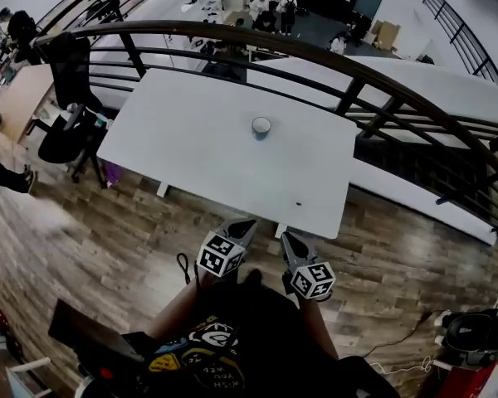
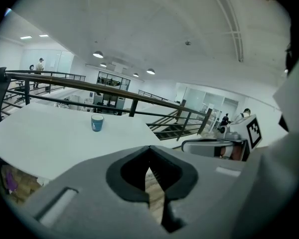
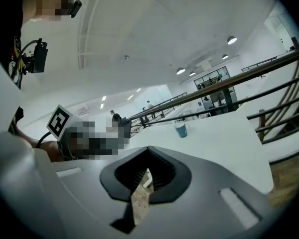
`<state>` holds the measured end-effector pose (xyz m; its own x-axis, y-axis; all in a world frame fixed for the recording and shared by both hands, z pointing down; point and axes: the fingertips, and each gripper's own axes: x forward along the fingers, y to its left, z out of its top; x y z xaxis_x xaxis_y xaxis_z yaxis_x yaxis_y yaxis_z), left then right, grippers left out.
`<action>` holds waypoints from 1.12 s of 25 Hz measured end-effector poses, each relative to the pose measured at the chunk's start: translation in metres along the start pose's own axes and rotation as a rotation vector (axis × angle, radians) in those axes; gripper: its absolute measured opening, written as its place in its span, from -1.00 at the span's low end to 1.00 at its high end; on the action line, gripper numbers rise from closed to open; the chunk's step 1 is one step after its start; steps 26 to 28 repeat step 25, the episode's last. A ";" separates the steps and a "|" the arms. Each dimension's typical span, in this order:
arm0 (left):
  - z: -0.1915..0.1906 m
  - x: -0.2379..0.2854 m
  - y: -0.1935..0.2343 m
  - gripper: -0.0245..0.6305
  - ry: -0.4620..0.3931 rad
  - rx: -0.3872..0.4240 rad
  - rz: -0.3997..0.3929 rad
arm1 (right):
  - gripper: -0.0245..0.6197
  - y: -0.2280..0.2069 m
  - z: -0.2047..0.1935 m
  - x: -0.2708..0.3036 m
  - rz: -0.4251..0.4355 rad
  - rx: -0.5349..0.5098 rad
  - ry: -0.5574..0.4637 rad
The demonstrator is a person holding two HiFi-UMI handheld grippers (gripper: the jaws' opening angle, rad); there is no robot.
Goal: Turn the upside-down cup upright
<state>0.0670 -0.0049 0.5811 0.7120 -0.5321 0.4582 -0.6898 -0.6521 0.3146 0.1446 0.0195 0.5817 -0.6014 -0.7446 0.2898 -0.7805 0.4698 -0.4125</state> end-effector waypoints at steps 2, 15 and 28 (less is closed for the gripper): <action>-0.017 -0.010 -0.018 -0.91 0.017 0.007 -0.004 | -0.94 0.008 -0.018 -0.017 0.002 0.036 0.018; 0.011 -0.048 -0.033 -0.91 -0.025 0.111 -0.010 | -0.93 0.064 0.027 -0.016 0.014 -0.067 -0.053; -0.002 -0.060 -0.028 -0.91 0.015 0.144 -0.037 | -0.93 0.082 0.013 0.003 0.026 -0.051 -0.027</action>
